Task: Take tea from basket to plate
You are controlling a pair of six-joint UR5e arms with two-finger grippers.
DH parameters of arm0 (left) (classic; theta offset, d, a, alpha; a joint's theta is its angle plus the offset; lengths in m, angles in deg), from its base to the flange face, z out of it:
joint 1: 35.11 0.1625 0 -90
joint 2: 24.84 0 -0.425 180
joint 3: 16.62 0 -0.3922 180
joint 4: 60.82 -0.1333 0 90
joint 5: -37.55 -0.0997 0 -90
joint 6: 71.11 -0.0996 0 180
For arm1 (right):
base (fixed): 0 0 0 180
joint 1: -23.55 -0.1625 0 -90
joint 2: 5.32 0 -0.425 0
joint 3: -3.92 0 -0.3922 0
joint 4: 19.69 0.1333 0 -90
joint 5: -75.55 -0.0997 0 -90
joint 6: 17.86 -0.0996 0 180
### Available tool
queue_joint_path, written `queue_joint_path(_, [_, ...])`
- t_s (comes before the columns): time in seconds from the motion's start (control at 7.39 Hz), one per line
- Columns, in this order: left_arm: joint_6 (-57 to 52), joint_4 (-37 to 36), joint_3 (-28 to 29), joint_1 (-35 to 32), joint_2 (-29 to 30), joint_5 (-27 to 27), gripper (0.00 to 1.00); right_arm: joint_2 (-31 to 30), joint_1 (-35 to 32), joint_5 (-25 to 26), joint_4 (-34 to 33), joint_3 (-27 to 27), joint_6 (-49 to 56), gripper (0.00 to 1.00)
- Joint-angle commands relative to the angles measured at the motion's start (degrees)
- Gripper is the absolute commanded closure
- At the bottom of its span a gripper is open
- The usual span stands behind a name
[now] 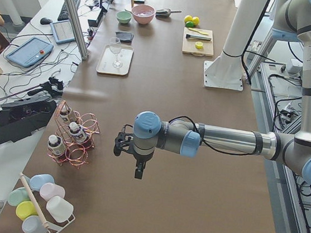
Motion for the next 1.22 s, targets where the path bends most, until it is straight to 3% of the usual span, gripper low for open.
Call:
queue_joint_path(0.0, [0.2,-0.2,-1.7,-0.1,-0.2,0.1,0.02,0.1,-0.2,0.1,0.0,0.2,0.2,0.0])
queue_joint_path(0.54, [3.4,-0.6,-1.1,-0.7,2.1,-0.1,0.02,0.2,-0.1,-0.1,0.0,0.5,0.4,0.0])
queue_joint_path(0.81, [11.6,-0.5,0.8,-3.0,6.2,-0.2,0.02,0.3,-0.1,-0.2,0.0,0.6,0.3,0.0])
queue_joint_path(1.08, [30.3,-0.3,1.4,-4.3,9.7,-0.3,0.02,1.0,0.2,-1.9,0.0,0.7,0.0,0.01])
